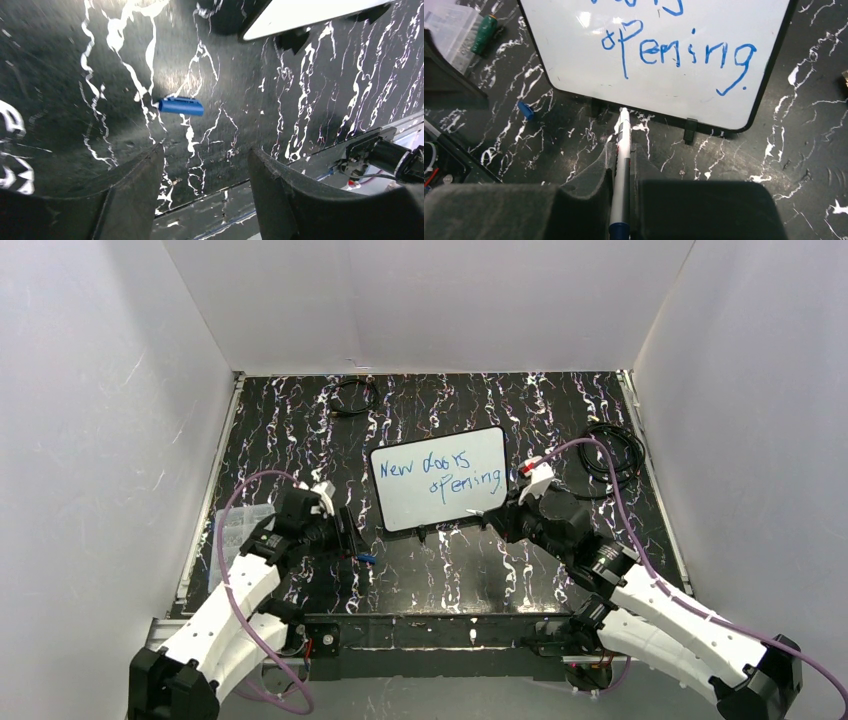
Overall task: Write a sentence on the whiteboard
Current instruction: Close the whiteboard marker at the center of the board.
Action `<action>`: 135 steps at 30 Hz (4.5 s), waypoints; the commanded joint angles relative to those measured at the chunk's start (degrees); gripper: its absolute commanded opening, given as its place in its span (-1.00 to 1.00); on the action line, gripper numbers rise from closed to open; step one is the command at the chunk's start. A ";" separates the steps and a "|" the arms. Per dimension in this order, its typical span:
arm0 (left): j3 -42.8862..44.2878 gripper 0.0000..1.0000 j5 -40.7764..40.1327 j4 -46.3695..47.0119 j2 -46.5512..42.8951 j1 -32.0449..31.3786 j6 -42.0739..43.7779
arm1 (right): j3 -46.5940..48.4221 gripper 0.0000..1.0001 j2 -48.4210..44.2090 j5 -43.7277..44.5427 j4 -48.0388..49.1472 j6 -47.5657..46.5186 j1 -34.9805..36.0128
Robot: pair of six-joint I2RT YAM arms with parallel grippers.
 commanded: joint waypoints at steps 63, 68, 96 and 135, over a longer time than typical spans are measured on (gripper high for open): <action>6.17 -0.42 -19.48 1.89 29.76 -19.42 3.46 | -7.76 -0.97 -10.33 6.39 7.83 3.90 -0.16; 7.75 -0.73 -21.23 -0.55 33.74 -22.66 1.94 | -7.44 -0.97 -10.80 6.72 7.30 4.00 -0.16; -11.62 -1.00 -2.87 29.45 -3.20 -36.14 11.37 | 7.54 -0.97 12.83 -33.34 3.35 3.60 -1.13; -12.79 -1.00 -1.95 31.76 -0.26 -44.75 14.61 | 7.04 -0.97 18.17 -45.57 -0.87 4.75 -1.14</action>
